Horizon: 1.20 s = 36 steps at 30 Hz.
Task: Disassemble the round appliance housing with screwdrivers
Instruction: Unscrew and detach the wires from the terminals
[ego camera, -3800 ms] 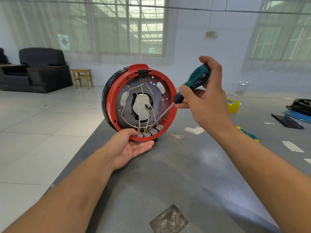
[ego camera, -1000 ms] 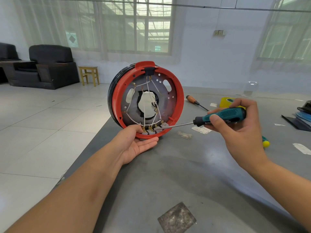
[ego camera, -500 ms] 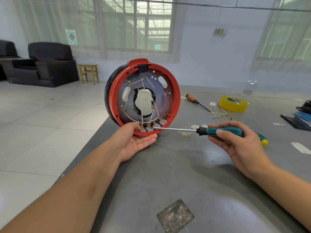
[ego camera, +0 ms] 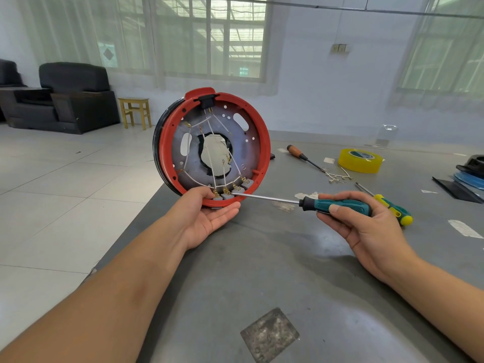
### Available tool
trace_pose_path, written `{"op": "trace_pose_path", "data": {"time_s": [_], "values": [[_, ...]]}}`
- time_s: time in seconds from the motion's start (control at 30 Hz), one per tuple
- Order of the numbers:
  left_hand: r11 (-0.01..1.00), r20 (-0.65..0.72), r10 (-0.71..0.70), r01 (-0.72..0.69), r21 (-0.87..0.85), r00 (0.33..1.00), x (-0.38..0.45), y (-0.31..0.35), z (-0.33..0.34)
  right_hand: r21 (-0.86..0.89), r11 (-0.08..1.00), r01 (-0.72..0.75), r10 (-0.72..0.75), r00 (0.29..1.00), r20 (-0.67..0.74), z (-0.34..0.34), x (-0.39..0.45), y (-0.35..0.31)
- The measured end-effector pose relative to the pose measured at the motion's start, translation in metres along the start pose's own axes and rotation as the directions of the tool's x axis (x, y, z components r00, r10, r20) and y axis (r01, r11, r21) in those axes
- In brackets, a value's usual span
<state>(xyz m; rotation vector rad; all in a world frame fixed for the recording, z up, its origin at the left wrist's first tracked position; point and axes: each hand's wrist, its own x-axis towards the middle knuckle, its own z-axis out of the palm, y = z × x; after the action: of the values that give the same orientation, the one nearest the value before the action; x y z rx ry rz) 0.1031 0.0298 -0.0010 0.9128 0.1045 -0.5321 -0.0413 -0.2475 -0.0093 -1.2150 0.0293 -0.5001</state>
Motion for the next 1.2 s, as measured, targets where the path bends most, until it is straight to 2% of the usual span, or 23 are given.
{"op": "trace_pose_path", "data": {"time_s": [1.2], "values": [[0.999, 0.006, 0.023, -0.023, -0.026, 1.000, -0.0021, 0.0002, 0.0000, 0.081, 0.995, -0.065, 0.069, 0.996, -0.054, 0.0064, -0.0050, -0.0003]]}}
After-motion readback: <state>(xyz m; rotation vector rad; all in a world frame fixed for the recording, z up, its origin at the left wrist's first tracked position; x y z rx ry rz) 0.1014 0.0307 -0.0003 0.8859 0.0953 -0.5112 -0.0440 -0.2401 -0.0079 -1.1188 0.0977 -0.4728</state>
